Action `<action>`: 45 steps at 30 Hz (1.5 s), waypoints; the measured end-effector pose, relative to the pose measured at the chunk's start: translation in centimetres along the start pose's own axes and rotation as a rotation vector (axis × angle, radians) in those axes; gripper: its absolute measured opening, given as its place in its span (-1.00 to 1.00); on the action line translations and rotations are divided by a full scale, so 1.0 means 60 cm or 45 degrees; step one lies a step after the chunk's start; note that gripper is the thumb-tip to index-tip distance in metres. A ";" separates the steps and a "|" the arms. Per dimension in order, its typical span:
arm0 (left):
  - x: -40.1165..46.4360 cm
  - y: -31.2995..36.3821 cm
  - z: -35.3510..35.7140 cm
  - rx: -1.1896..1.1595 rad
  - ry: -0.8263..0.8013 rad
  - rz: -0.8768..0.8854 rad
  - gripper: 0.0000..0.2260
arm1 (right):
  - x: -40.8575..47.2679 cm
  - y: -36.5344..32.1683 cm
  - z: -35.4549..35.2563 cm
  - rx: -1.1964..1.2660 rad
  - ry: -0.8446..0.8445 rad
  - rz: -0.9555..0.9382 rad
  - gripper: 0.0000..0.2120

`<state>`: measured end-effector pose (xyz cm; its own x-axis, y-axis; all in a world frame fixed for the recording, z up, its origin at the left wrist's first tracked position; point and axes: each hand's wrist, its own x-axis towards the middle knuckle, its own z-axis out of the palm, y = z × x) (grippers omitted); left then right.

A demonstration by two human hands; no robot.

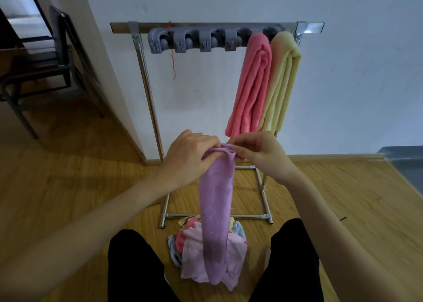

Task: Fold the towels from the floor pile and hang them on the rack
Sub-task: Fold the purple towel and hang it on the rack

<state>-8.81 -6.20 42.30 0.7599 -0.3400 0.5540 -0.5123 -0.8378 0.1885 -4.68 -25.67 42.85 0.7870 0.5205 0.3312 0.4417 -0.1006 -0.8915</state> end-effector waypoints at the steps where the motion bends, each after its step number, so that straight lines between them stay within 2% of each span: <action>1: 0.001 0.002 0.001 0.017 0.022 -0.019 -0.66 | -0.002 0.002 0.000 0.021 0.003 0.001 -0.85; 4: 0.009 0.004 0.002 0.012 0.091 -0.088 -0.75 | -0.007 0.004 0.001 0.103 0.021 0.009 -0.76; 7: 0.025 0.008 0.001 -0.019 0.162 -0.109 -0.83 | -0.007 0.006 0.005 -0.001 0.136 -0.100 -0.71; 11: 0.050 0.017 -0.012 -0.035 0.206 -0.070 -0.72 | 0.005 0.007 0.002 -0.161 0.359 -0.219 -0.78; 17: 0.052 0.010 -0.025 -0.056 0.294 0.049 -0.75 | 0.031 0.010 0.005 -0.031 0.389 -0.180 -0.74; 19: 0.032 0.002 -0.011 -0.078 0.375 0.000 -0.77 | 0.040 0.020 0.013 -0.036 0.435 -0.154 -0.73; 22: -0.016 -0.016 0.026 -0.245 0.523 -0.233 -0.55 | 0.054 0.034 0.022 -0.025 0.483 -0.077 -0.77; 25: -0.066 -0.042 0.079 -0.603 0.289 -0.626 -0.41 | 0.070 0.036 0.028 0.081 0.509 -0.012 -0.80; 28: -0.101 -0.069 0.135 -0.985 -0.011 -0.921 -0.57 | 0.079 0.027 0.037 0.218 0.530 0.021 -0.82; 31: -0.117 -0.074 0.183 -1.075 -0.271 -1.164 -0.74 | 0.078 0.018 0.043 0.378 0.570 0.087 -0.83; 35: -0.143 -0.085 0.235 -1.121 -0.416 -1.271 -0.73 | 0.077 0.005 0.030 0.538 0.687 0.221 -0.77; 37: -0.151 -0.089 0.245 -1.154 -0.445 -1.295 -0.74 | 0.075 0.008 0.015 0.590 0.836 0.263 -0.74; 41: -0.151 -0.097 0.246 -1.261 -0.279 -1.410 -0.73 | 0.046 0.055 -0.017 0.703 1.243 0.396 -0.73; 45: -0.121 -0.106 0.204 -1.353 -0.125 -1.301 -0.76 | -0.030 0.154 -0.012 0.624 1.390 0.691 -0.77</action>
<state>-6.18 -3.59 27.16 0.9648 0.1285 -0.2295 0.2366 -0.0426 0.9707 -1.70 -28.13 34.25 0.8568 -0.4610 -0.2311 -0.0587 0.3581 -0.9318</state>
